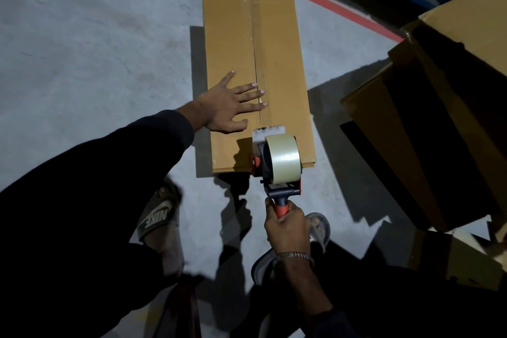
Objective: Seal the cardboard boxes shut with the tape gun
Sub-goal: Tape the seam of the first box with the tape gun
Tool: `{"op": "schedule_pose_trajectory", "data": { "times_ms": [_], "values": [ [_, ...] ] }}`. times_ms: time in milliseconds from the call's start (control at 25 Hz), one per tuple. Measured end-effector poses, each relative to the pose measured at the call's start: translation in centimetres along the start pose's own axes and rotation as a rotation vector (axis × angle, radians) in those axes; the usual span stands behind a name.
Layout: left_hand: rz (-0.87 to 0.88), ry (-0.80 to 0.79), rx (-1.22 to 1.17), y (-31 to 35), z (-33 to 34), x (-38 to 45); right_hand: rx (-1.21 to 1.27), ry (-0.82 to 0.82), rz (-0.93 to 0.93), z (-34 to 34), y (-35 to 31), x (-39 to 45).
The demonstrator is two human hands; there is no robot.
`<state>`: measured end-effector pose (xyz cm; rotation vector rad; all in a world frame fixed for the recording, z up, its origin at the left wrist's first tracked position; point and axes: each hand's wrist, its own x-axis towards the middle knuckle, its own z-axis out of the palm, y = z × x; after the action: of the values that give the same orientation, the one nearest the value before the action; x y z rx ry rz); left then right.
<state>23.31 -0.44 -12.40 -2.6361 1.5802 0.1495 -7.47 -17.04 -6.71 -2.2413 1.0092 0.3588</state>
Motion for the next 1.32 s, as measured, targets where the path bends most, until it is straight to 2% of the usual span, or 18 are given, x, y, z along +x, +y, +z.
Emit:
{"op": "schedule_pose_trajectory", "data": {
  "times_ms": [240, 400, 560, 680, 800, 1000, 1160, 1320],
  "values": [
    [0.012, -0.019, -0.008, 0.0, 0.0, 0.1, -0.062, 0.014, 0.061, -0.4, 2.2, -3.6],
    [0.002, -0.015, -0.008, 0.0, 0.0, 0.0, -0.016, 0.005, 0.144, -0.6, 3.3, -5.6],
    [-0.012, -0.033, -0.013, 0.5, -0.5, -0.3, -0.023, 0.006, 0.142, -1.1, 3.3, -6.0],
    [-0.051, -0.050, -0.024, 1.2, -1.1, -0.2, 0.035, -0.013, 0.136, -1.4, 3.4, -6.4],
    [-0.100, -0.029, -0.107, 3.3, -1.8, -0.6, 0.234, -0.086, 0.165, -1.4, 3.1, -5.5],
    [0.154, -0.010, -0.116, 9.1, 0.0, -3.6, 0.545, -0.186, 0.273, -1.6, 2.7, -4.1],
    [0.145, 0.017, -0.141, 11.1, 0.6, -4.8, 0.537, -0.163, 0.275, -0.9, 3.5, -4.2],
    [0.222, 0.015, -0.068, 10.1, 0.6, -5.2, 0.476, -0.154, 0.214, -0.9, 3.8, -4.5]
  ]
}}
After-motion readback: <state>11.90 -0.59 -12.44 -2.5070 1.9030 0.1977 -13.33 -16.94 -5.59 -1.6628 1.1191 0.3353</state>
